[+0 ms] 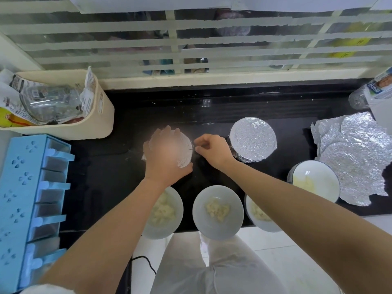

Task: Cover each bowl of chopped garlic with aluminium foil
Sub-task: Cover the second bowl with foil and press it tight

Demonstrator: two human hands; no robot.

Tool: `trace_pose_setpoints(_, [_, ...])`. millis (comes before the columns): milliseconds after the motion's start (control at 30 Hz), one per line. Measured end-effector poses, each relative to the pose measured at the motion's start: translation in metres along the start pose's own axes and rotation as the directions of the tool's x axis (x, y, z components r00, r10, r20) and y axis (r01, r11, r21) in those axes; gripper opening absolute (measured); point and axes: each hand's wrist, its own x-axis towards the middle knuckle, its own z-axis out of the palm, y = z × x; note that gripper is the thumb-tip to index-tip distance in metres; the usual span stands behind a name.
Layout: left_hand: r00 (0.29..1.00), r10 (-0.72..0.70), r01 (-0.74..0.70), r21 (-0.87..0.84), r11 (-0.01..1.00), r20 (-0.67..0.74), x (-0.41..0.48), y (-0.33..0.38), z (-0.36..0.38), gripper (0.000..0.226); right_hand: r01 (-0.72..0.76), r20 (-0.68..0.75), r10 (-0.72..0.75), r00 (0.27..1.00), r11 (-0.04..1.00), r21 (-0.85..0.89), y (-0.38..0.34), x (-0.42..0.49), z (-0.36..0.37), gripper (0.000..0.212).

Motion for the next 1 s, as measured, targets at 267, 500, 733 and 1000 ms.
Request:
trace_pose_setpoints(267, [1.0, 0.0, 0.0, 0.005, 1.0, -0.016, 0.001, 0.001, 0.002, 0.094, 0.077, 0.008, -0.077, 0.997, 0.994, -0.083, 0.0, 0.008, 0.004, 0.013])
trace_pose_setpoints(500, [0.999, 0.001, 0.0, 0.026, 1.0, -0.035, 0.001, 0.001, 0.003, 0.095, 0.074, 0.054, -0.067, 0.996, 0.986, -0.148, -0.002, 0.016, -0.001, 0.004])
trace_pose_setpoints(733, [0.994, 0.076, -0.073, 0.031, 0.997, -0.081, -0.001, -0.002, 0.005, 0.072, 0.115, 0.06, -0.103, 0.993, 0.962, -0.25, -0.005, 0.02, 0.0, 0.006])
trace_pose_setpoints(1000, [0.992, 0.078, -0.072, 0.052, 0.996, -0.103, -0.001, -0.002, 0.006, 0.067, 0.118, 0.071, -0.104, 0.992, 0.962, -0.244, -0.002, 0.021, 0.0, 0.007])
